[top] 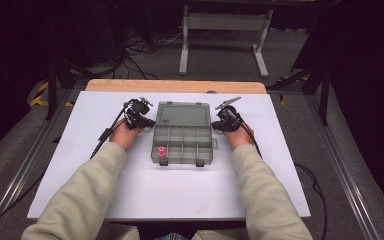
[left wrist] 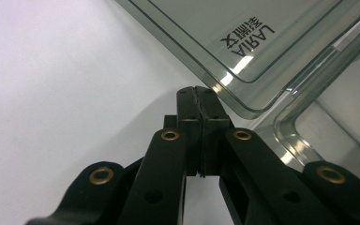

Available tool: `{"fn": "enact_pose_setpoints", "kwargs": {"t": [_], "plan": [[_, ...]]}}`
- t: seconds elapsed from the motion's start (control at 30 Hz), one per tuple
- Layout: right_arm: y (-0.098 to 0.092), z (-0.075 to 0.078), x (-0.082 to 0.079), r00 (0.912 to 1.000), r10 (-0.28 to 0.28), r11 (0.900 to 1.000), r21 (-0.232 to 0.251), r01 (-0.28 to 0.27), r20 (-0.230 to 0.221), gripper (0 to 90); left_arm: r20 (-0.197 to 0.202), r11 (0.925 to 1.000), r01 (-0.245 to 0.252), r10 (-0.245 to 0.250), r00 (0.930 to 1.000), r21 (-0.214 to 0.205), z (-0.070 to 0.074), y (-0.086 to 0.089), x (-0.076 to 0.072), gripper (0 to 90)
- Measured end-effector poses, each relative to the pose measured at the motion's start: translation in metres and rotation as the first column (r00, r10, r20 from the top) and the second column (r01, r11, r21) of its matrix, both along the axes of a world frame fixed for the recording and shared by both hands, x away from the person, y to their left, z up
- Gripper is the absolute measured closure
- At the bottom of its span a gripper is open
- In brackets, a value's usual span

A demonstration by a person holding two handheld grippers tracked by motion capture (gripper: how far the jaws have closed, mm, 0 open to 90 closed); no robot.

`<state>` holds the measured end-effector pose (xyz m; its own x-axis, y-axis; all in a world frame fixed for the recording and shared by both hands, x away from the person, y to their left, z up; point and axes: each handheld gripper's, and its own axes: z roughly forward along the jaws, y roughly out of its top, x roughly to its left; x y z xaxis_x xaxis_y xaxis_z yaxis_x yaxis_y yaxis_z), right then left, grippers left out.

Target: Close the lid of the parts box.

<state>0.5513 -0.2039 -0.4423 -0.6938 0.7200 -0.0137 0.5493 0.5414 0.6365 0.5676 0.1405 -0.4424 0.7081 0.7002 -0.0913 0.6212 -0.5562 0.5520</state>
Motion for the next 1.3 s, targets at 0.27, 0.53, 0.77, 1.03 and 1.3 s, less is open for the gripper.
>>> {"fn": "enact_pose_setpoints", "kwargs": {"t": [0.27, 0.53, 0.77, 1.03, 1.3], "plan": [[0.001, 0.0, 0.0, 1.0, 0.002, 1.0, -0.008, -0.002, 0.004, 89.5, -0.005, 1.0, -0.006, 0.006, 1.0, -0.007, 0.0, 0.0, 0.001, 89.3], [0.002, -0.001, 0.002, 0.9998, 0.003, 0.9999, -0.01, -0.003, 0.017, 89.8, 0.0, 0.9999, -0.006, 0.006, 1.0, -0.009, -0.001, 0.0, 0.002, 89.3], [0.002, -0.001, 0.005, 0.9995, 0.0, 0.9999, -0.01, 0.0, 0.033, 89.8, 0.004, 0.9998, -0.014, 0.014, 0.9999, -0.012, -0.001, -0.001, 0.003, 89.3], [0.006, 0.0, 0.011, 0.9992, -0.002, 0.9994, -0.035, 0.004, 0.04, 89.8, 0.022, 0.9996, -0.021, 0.021, 0.9995, -0.017, -0.002, -0.003, 0.004, 89.3], [0.006, 0.0, 0.014, 0.9989, -0.014, 0.9996, -0.025, 0.015, 0.045, 90.0, 0.038, 0.9994, -0.03, 0.03, 0.9988, -0.017, -0.002, -0.003, 0.005, 89.3]]}}
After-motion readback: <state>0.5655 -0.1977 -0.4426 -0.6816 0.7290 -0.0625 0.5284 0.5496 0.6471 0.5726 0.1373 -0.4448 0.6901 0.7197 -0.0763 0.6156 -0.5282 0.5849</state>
